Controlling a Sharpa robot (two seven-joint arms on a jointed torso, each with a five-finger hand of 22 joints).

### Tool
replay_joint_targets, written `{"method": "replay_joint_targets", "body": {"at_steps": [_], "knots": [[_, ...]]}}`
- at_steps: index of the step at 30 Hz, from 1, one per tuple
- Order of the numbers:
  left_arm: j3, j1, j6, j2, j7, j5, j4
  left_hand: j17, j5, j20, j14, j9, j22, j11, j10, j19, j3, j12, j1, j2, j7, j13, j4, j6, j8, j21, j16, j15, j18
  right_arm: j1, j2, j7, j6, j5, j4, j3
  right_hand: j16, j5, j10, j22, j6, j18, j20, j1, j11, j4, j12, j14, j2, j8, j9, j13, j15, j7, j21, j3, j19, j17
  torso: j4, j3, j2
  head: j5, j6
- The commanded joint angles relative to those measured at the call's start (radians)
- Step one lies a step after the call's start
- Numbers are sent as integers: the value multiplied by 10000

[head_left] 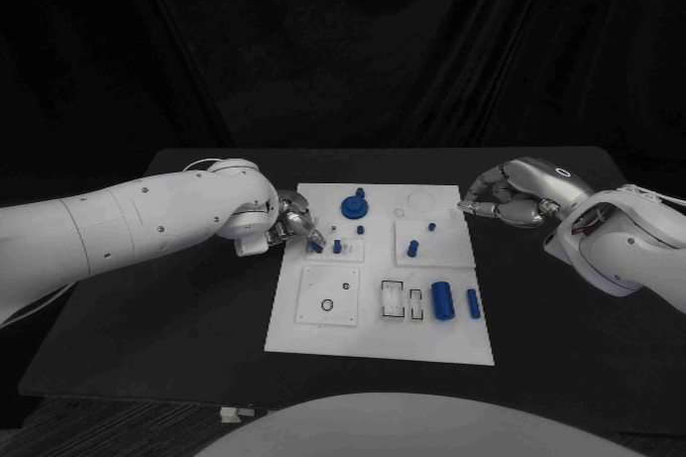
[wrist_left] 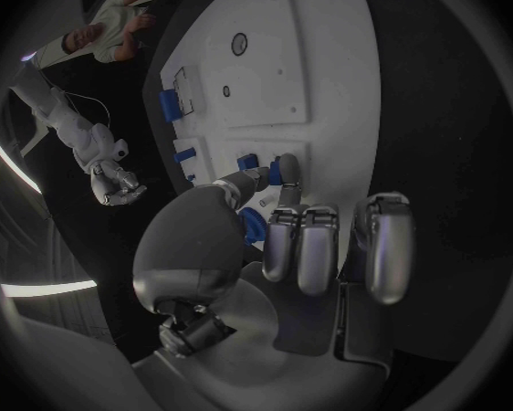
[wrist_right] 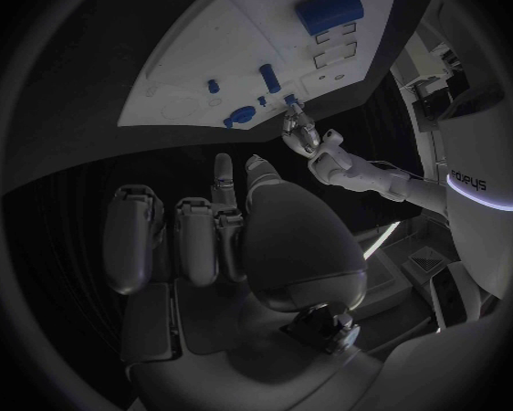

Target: Assemble the parts on the task board

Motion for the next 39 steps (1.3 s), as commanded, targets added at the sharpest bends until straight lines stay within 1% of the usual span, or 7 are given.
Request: {"method": "replay_joint_targets", "body": {"at_steps": [1, 4, 7, 11, 15, 29, 39], "knots": [[-40, -77, 221, -19, -124, 28, 42, 2634, -119, 103, 1037, -16, 2122, 88, 1057, 76, 425, 35, 20, 69, -25, 2634, -489, -105, -51, -35, 26, 68, 149, -27, 2, -151, 69, -21, 1, 6, -53, 38, 1029, 1973, -32, 29, -8, 100, -15, 5, 22, 626, -27, -69, -14, 2602, -21, -7, -32, 68, 217, 255, -1, 2, 0, 13, 2], [-41, -78, 229, -36, -146, 28, 56, 2634, -338, 116, 1037, -44, 2117, 96, 1057, 59, 374, 35, -4, 97, -23, 2634, -491, -109, -72, -63, 26, 78, 155, -28, 5, -153, 83, -21, -7, 6, -53, 38, 1029, 1973, -32, 29, -8, 100, -15, 5, 22, 626, -27, -69, -14, 2602, -21, -7, -32, 68, 217, 255, -1, 1, -2, 25, 2], [-41, -83, 232, -37, -164, 28, 40, 2634, -1064, 139, 1037, -124, 2108, 108, 1057, 31, 218, 35, -66, 175, -21, 2634, -444, -150, -143, -116, 26, 93, 166, -29, 10, -151, 93, -21, -18, 6, -59, 39, 1029, 1970, -30, 31, -8, 110, -16, 1, 22, 624, -30, -72, -14, 2602, -21, -7, -42, 70, 213, 243, 1, 2, -1, 12, 2], [-42, -93, 253, -30, -214, 28, -2, 2634, -1296, 159, 1037, -186, 2089, 135, 1057, -10, -50, 35, -185, 213, 7, 2634, -306, -214, -209, -183, 26, 113, 180, -30, 12, -150, 104, -21, -24, 6, -59, 39, 1029, 1970, -30, 31, -8, 110, -16, 1, 22, 624, -30, -72, -14, 2602, -21, -7, -42, 70, 213, 243, -3, 3, -4, 8, 2], [-42, -101, 274, -17, -273, 28, -52, 2634, -1871, 199, 1037, -270, 2062, 181, 1057, -71, -604, 35, -283, 335, 54, 2634, -33, -313, -295, -281, 26, 159, 202, -31, 12, -152, 122, -21, -27, 6, -59, 39, 1029, 1970, -30, 31, -8, 110, -16, 1, 22, 624, -30, -72, -14, 2602, -21, -7, -42, 70, 213, 243, -4, 5, -6, 14, 2], [-42, -114, 214, 4, -336, 28, -89, 2634, -2919, 316, 1037, -453, 2053, 319, 1057, -84, -2437, 35, -986, 435, 203, 2634, 1139, -355, -377, -340, 26, 283, 212, -32, 28, -157, 158, -21, -41, 6, -69, 37, 1029, 1963, -25, 36, -8, 104, -15, 7, 22, 620, -38, -72, -14, 2602, -21, -5, -65, 64, 204, 222, -2, 1, 3, 23, 2], [-42, -117, 217, 8, -405, 28, -104, 2634, -3035, 297, 1037, 48, 2053, 267, 1057, -81, -3287, 35, -1175, 512, 121, 2634, 1625, -298, 172, -349, 26, 248, 215, -32, 30, -158, 168, -21, -40, 6, -75, 69, 1029, 1961, -17, 37, -8, 124, -18, -1, 22, 618, -39, -74, -13, 2602, -21, -11, -70, 72, 203, 211, -3, 3, 0, 24, 2]]}}
